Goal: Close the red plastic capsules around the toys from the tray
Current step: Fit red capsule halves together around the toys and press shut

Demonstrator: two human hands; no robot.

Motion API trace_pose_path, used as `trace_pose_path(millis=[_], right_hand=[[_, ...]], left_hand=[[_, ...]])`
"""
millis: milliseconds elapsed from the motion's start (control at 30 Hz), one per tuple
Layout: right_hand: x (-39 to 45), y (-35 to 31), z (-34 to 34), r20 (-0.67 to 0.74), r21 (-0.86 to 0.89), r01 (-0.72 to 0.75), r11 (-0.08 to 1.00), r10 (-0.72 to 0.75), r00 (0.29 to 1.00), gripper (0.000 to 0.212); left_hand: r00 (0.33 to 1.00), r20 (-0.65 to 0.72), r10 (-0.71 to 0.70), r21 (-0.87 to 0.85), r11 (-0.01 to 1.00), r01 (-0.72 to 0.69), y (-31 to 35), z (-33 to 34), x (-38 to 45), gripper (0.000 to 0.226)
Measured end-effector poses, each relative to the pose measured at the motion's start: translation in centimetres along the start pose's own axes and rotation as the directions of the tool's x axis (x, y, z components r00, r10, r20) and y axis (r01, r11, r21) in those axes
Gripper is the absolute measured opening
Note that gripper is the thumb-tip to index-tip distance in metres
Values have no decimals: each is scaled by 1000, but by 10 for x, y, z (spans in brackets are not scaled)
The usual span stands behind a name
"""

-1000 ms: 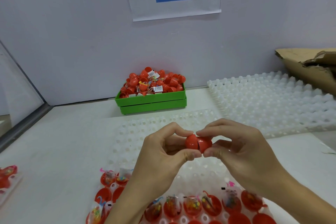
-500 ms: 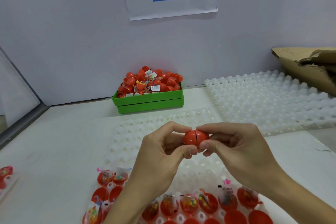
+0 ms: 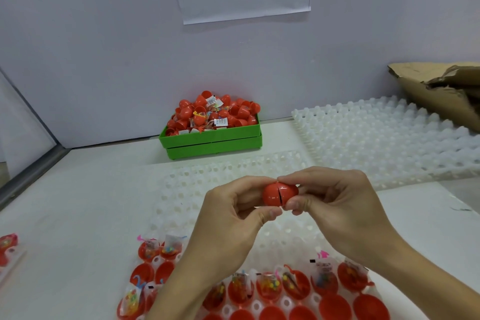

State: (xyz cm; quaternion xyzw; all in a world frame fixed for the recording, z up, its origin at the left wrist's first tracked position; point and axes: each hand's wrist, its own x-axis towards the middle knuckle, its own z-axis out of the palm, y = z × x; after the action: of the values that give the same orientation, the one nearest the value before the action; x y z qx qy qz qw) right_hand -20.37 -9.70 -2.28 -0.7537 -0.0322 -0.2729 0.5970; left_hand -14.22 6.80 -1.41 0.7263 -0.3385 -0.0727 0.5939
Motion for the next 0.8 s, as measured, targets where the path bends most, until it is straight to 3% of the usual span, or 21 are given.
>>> trace_pose_path(millis=[233,533,700,800], right_hand=[[-3,-1,4,-15,36,-17,999,17,1000,43],[-2,-2,5,11,63,-48,997,47,999,41],[-1,0,5,4,44,-76,996,76,997,41],[-1,-1,5,-7,58,-87,994,88,996,41]], left_hand=[[996,-73,48,51,998,-44,1,2,1,56],[989,-69,134,276,955,-110,-3,2,1,47],[997,1,76,183,980,-75,-3,1,0,38],[997,-40,63,73,996,-60,1,3,0,36]])
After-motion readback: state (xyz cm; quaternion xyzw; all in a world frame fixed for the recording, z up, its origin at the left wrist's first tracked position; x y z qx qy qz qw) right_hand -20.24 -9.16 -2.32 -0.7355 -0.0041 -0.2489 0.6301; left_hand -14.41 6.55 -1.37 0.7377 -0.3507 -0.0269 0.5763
